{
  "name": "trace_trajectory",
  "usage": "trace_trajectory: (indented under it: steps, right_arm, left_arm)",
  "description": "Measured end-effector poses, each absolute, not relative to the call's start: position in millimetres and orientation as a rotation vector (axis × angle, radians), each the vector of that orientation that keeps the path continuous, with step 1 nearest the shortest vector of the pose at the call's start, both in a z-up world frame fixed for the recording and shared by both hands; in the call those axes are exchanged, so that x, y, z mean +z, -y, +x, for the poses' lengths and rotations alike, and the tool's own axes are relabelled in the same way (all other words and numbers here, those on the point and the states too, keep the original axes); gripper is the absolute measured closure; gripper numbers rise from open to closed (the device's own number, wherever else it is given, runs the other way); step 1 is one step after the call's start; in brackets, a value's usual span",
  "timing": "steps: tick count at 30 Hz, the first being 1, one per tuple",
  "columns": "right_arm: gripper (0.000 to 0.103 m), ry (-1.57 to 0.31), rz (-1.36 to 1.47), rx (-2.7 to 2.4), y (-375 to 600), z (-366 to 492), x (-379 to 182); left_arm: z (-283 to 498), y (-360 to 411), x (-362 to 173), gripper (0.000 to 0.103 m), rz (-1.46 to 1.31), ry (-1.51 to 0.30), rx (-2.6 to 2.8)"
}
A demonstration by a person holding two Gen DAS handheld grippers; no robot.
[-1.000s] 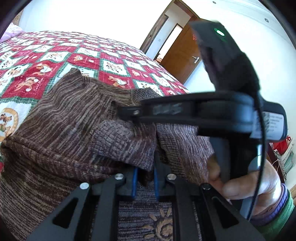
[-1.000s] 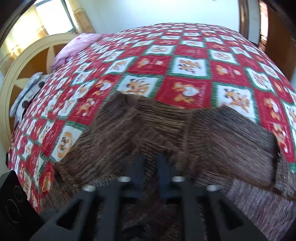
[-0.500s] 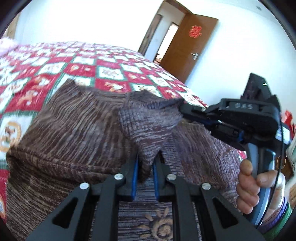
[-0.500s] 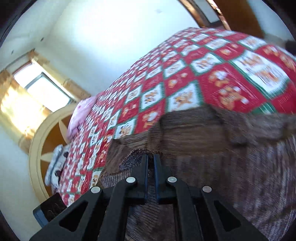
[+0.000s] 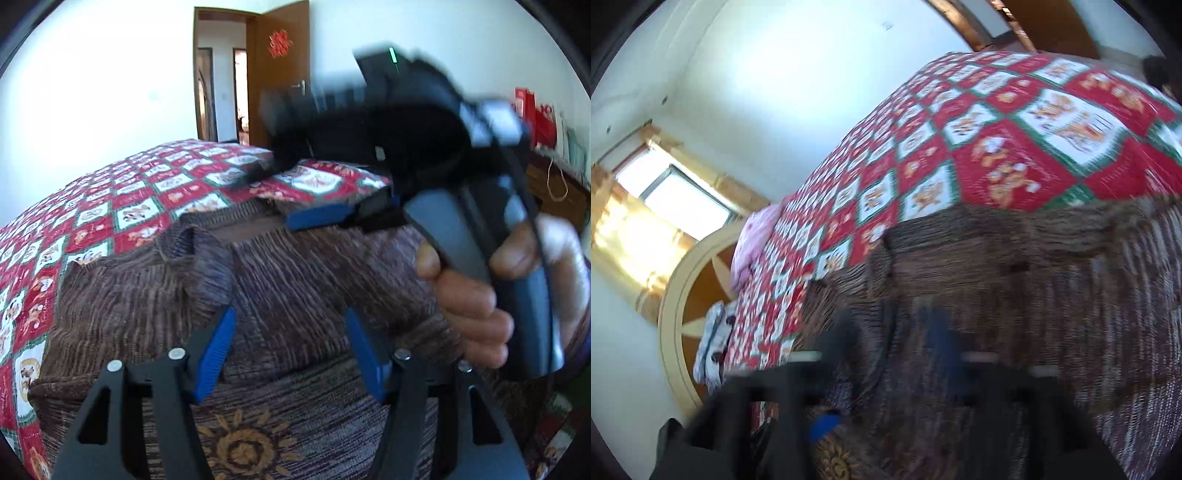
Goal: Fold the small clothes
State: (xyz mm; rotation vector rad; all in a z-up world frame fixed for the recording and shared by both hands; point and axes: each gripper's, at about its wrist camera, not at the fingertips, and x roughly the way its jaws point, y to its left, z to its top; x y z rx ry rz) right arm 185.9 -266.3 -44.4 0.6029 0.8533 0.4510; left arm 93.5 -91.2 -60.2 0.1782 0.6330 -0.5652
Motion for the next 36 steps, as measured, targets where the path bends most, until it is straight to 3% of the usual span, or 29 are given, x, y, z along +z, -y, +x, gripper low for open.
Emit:
trace_trajectory:
  steps: [1,7,12,13,14,15,25,27,29,31,33,34,35,36]
  right_arm:
    - [0.025,-0.844,0.579,0.462,260.7,184.2,-40.3]
    - [0.025,-0.854,0.403,0.573,220.5,181.3,-15.1]
    - [0.025,-0.934,0.247,0.511,184.9,177.9,-26.5]
    - [0.040,-0.952,0.228,0.485,182.7,178.6,-32.5]
    - [0.080,-0.985,0.209,0.467,180.4,178.7,-41.5]
    - [0.096,-1.009,0.208,0.464,182.3,177.8,-48.4]
    - [0.091,-0.948,0.334,0.285,241.2,112.2,-63.9]
    - [0.074,-0.940,0.411,0.308,251.8,112.8,-56.4]
    - [0.043,-0.873,0.438,0.299,256.5,114.9,-42.3]
    - [0.036,-0.818,0.427,0.272,255.6,122.1,-30.0]
    - [0.036,-0.787,0.373,0.275,243.6,136.0,-20.7]
    - [0.051,-0.789,0.300,0.266,231.4,144.7,-17.7]
    - [0.081,-0.799,0.253,0.272,224.0,149.0,-17.6]
    - [0.092,-0.826,0.214,0.293,212.9,158.3,-20.6]
  left_arm:
    - [91.3,90.7,-59.3,0.038,0.183,-0.626,-0.564]
    - [75.6,67.9,-60.0,0.038,0.151,-0.654,-0.568]
    - [68.0,28.1,-59.9,0.038,0.081,-0.686,-0.510]
    - [68.3,20.1,-58.4,0.038,0.074,-0.684,-0.485]
    - [70.4,14.5,-57.1,0.038,0.074,-0.681,-0.462]
    - [70.5,11.0,-55.6,0.038,0.076,-0.676,-0.443]
    - [84.0,7.9,-43.9,0.038,0.007,-0.642,-0.413]
    - [90.6,11.8,-41.3,0.034,-0.023,-0.644,-0.411]
    - [103.2,15.0,-42.0,0.026,-0.048,-0.655,-0.386]
    - [110.3,19.6,-42.0,0.026,-0.065,-0.656,-0.371]
    - [117.3,27.1,-43.5,0.025,-0.075,-0.655,-0.359]
    - [122.3,33.1,-48.5,0.025,-0.066,-0.672,-0.333]
    - [126.4,38.0,-54.7,0.025,-0.059,-0.702,-0.312]
    - [127.6,40.5,-59.9,0.025,-0.062,-0.728,-0.303]
